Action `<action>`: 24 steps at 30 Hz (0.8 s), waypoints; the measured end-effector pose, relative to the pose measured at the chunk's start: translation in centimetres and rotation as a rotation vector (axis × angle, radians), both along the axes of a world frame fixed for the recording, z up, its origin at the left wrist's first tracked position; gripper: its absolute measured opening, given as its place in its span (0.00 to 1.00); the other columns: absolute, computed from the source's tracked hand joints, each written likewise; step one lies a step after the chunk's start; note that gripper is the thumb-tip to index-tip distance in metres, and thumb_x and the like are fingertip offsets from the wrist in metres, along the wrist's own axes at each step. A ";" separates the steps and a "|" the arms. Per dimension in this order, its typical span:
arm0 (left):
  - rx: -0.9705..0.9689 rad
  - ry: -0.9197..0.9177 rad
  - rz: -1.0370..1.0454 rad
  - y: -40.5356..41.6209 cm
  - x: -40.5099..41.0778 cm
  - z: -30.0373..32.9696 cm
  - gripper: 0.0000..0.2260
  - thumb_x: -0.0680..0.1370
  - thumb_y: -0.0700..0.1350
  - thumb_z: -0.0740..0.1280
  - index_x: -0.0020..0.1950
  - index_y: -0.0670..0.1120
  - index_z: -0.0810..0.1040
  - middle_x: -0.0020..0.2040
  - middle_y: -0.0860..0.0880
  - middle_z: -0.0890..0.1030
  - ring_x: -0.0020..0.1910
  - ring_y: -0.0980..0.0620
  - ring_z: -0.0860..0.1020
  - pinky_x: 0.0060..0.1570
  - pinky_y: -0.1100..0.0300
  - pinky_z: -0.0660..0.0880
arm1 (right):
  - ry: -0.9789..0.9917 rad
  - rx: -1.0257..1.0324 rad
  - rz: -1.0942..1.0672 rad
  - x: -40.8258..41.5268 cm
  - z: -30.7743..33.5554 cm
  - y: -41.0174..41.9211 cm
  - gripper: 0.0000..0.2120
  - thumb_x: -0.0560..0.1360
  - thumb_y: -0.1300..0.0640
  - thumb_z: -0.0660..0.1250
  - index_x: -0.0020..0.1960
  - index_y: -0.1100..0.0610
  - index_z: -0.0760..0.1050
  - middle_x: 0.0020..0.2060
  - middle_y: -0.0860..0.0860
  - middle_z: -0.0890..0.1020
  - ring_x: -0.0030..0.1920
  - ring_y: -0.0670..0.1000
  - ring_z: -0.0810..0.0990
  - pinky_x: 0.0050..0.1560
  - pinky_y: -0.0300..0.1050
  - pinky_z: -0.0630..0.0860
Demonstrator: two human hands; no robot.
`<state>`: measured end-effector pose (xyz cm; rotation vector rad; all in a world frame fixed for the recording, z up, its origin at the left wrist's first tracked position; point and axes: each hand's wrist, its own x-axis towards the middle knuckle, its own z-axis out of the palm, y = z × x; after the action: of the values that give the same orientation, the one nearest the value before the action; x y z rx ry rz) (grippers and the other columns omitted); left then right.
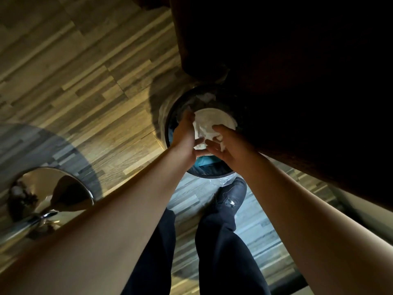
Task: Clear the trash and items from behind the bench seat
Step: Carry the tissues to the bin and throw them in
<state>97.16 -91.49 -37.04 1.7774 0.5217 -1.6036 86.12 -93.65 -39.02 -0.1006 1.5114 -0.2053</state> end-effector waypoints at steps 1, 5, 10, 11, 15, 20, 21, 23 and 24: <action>0.027 0.001 -0.003 0.1 -0.1 0.3 0.20 0.81 0.57 0.61 0.69 0.49 0.74 0.62 0.43 0.74 0.58 0.40 0.79 0.34 0.51 0.80 | 0.003 0.015 -0.017 0.0 0.4 0.1 0.14 0.77 0.57 0.70 0.61 0.60 0.75 0.51 0.58 0.77 0.45 0.53 0.83 0.42 0.46 0.81; 0.080 0.039 -0.069 1.1 -0.5 1.4 0.14 0.83 0.52 0.59 0.61 0.45 0.74 0.52 0.43 0.77 0.59 0.41 0.79 0.46 0.49 0.80 | 0.050 0.026 0.013 -0.4 2.0 0.8 0.22 0.76 0.58 0.70 0.68 0.63 0.73 0.59 0.62 0.79 0.49 0.55 0.83 0.48 0.48 0.82; 0.014 -0.011 -0.231 2.4 -0.6 2.6 0.09 0.80 0.46 0.61 0.54 0.44 0.77 0.50 0.41 0.83 0.44 0.44 0.84 0.39 0.53 0.81 | 0.029 0.013 -0.032 -1.1 3.7 1.6 0.22 0.78 0.56 0.68 0.70 0.63 0.72 0.65 0.64 0.78 0.52 0.58 0.82 0.57 0.52 0.80; 0.001 -0.001 -0.236 2.5 -0.5 2.9 0.08 0.79 0.45 0.61 0.51 0.43 0.78 0.45 0.42 0.84 0.39 0.46 0.85 0.36 0.56 0.80 | 0.036 0.008 -0.043 -1.2 4.0 1.6 0.21 0.79 0.56 0.67 0.69 0.63 0.72 0.63 0.64 0.78 0.50 0.58 0.82 0.54 0.51 0.81; -0.067 0.014 -0.363 3.5 -0.4 5.4 0.07 0.77 0.44 0.63 0.46 0.43 0.80 0.29 0.48 0.84 0.27 0.52 0.83 0.30 0.63 0.77 | 0.083 0.000 -0.091 -2.3 6.5 3.1 0.08 0.80 0.56 0.66 0.51 0.61 0.75 0.44 0.58 0.79 0.41 0.54 0.82 0.42 0.45 0.81; -0.347 -0.129 -0.780 4.8 -1.1 15.5 0.09 0.78 0.46 0.64 0.39 0.45 0.78 0.27 0.52 0.80 0.25 0.54 0.78 0.26 0.67 0.74 | -0.014 -0.086 -0.221 -4.2 17.2 7.1 0.06 0.78 0.58 0.64 0.48 0.60 0.76 0.42 0.57 0.84 0.36 0.51 0.84 0.34 0.40 0.80; -0.437 -0.141 -0.878 5.1 -1.0 18.2 0.09 0.76 0.46 0.65 0.39 0.45 0.78 0.27 0.53 0.80 0.27 0.54 0.78 0.27 0.66 0.74 | -0.034 -0.104 -0.244 -4.5 19.8 7.7 0.05 0.78 0.57 0.64 0.47 0.59 0.76 0.42 0.56 0.84 0.36 0.50 0.84 0.37 0.40 0.80; -0.611 -0.058 -1.030 6.7 -2.1 27.4 0.09 0.74 0.48 0.65 0.38 0.45 0.78 0.30 0.50 0.78 0.28 0.54 0.76 0.28 0.64 0.72 | -0.049 -0.176 -0.353 -6.7 28.9 10.0 0.06 0.79 0.56 0.64 0.46 0.57 0.77 0.42 0.55 0.84 0.36 0.50 0.84 0.39 0.42 0.79; -0.682 -0.010 -1.067 7.4 -2.6 31.8 0.09 0.74 0.49 0.65 0.37 0.45 0.77 0.30 0.49 0.77 0.28 0.53 0.74 0.28 0.63 0.71 | -0.067 -0.233 -0.410 -7.5 33.4 11.0 0.07 0.79 0.56 0.63 0.46 0.56 0.78 0.41 0.54 0.84 0.35 0.49 0.84 0.39 0.41 0.79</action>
<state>94.56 -84.08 -5.23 1.5356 -1.0619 -2.0469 78.59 -82.66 -5.63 0.0327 1.4243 -0.7067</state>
